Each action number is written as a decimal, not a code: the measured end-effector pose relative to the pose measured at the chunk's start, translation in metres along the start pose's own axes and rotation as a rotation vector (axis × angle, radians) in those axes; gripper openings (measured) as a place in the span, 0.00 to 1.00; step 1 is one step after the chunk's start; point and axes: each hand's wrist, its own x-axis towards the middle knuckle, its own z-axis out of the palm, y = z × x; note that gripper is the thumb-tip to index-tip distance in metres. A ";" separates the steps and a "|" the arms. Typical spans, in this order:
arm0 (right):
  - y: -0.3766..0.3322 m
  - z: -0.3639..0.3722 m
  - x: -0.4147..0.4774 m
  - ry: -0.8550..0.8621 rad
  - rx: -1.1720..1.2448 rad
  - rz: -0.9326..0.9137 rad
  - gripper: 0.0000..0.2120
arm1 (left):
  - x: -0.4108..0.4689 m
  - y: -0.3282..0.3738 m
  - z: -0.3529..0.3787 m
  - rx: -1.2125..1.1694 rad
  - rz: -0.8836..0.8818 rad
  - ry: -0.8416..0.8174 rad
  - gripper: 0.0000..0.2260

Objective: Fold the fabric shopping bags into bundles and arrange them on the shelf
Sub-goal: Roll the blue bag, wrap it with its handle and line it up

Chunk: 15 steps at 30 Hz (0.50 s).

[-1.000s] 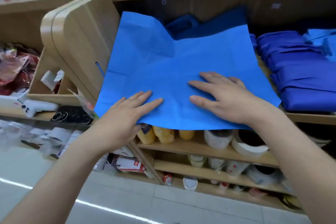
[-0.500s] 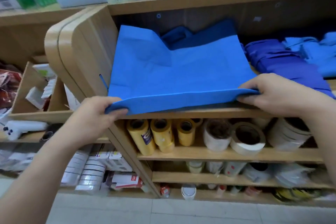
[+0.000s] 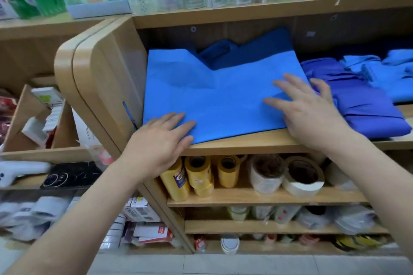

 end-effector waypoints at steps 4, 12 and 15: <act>-0.005 -0.005 -0.002 -0.347 -0.009 -0.057 0.37 | 0.001 -0.007 0.005 0.048 -0.015 -0.187 0.40; 0.003 -0.025 0.006 -0.541 0.153 -0.087 0.33 | -0.016 -0.003 -0.025 -0.072 -0.003 -0.207 0.27; 0.004 -0.030 0.010 -0.530 0.100 -0.137 0.29 | -0.024 -0.008 -0.036 -0.195 -0.065 -0.219 0.21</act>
